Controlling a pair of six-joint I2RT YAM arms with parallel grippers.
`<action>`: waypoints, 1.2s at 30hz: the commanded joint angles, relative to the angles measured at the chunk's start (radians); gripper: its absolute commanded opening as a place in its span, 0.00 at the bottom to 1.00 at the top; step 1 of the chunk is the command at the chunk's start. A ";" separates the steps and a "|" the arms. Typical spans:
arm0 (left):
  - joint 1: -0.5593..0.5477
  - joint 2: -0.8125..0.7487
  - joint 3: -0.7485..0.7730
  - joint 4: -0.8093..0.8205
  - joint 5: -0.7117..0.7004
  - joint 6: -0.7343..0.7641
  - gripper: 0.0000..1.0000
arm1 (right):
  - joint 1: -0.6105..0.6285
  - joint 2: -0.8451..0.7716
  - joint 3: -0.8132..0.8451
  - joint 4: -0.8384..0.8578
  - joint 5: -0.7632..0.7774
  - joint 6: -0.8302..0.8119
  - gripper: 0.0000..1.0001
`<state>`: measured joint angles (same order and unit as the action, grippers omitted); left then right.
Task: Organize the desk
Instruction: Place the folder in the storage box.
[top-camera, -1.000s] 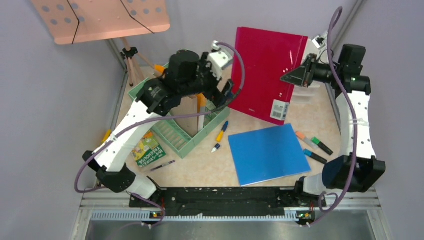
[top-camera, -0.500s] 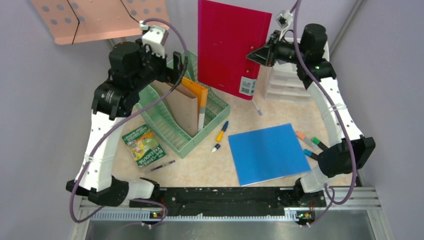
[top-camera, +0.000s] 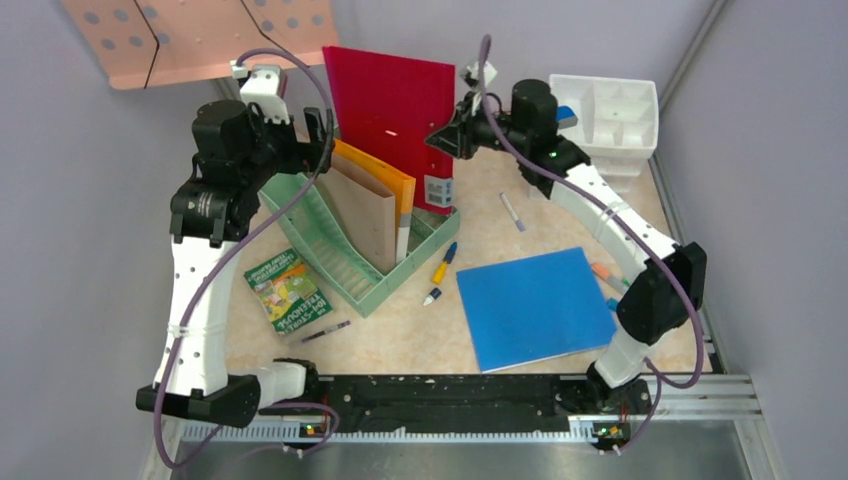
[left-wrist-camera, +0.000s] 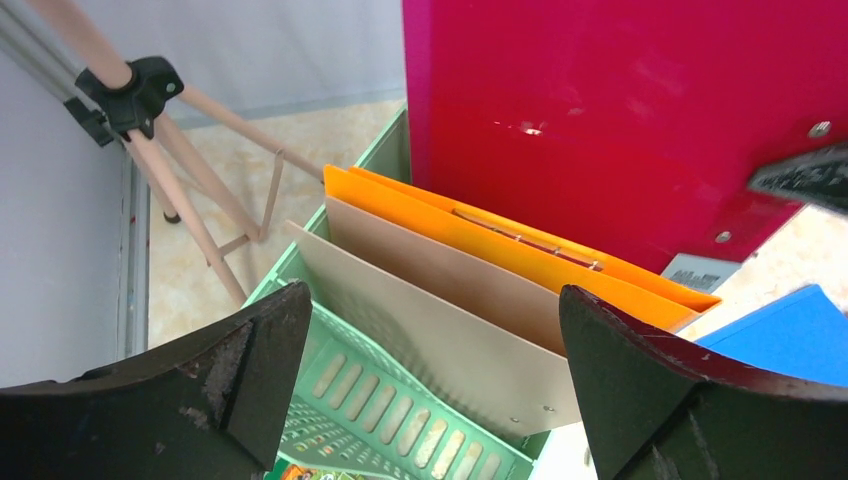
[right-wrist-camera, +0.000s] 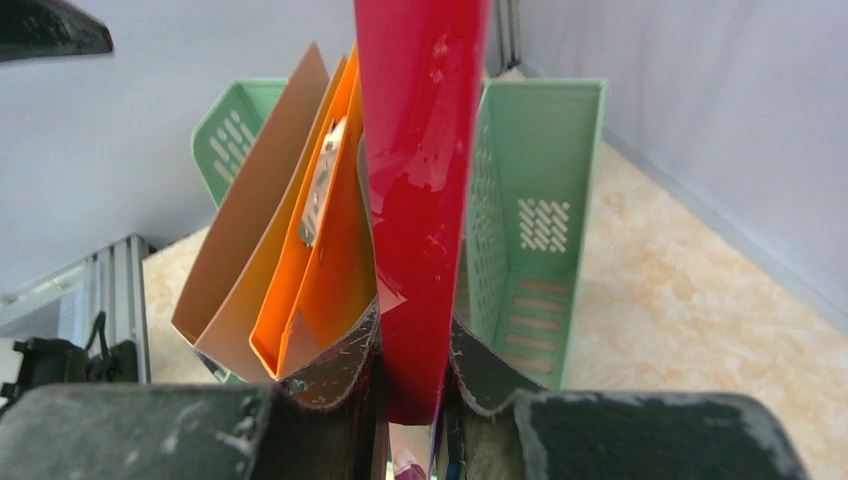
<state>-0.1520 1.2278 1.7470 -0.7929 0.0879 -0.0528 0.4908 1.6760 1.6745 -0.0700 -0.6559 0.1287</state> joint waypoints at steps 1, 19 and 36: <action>0.034 -0.042 -0.025 0.075 0.011 -0.027 0.99 | 0.095 -0.006 -0.026 0.058 0.192 -0.076 0.00; 0.113 -0.053 -0.082 0.129 -0.114 -0.013 0.99 | 0.180 0.040 -0.012 0.061 0.362 -0.004 0.00; 0.196 0.023 -0.110 0.144 -0.162 0.057 0.99 | 0.233 0.022 -0.203 0.290 0.407 -0.016 0.00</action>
<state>-0.0021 1.2285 1.6493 -0.6895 -0.0502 -0.0307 0.7136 1.7367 1.5486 0.0414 -0.2607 0.1081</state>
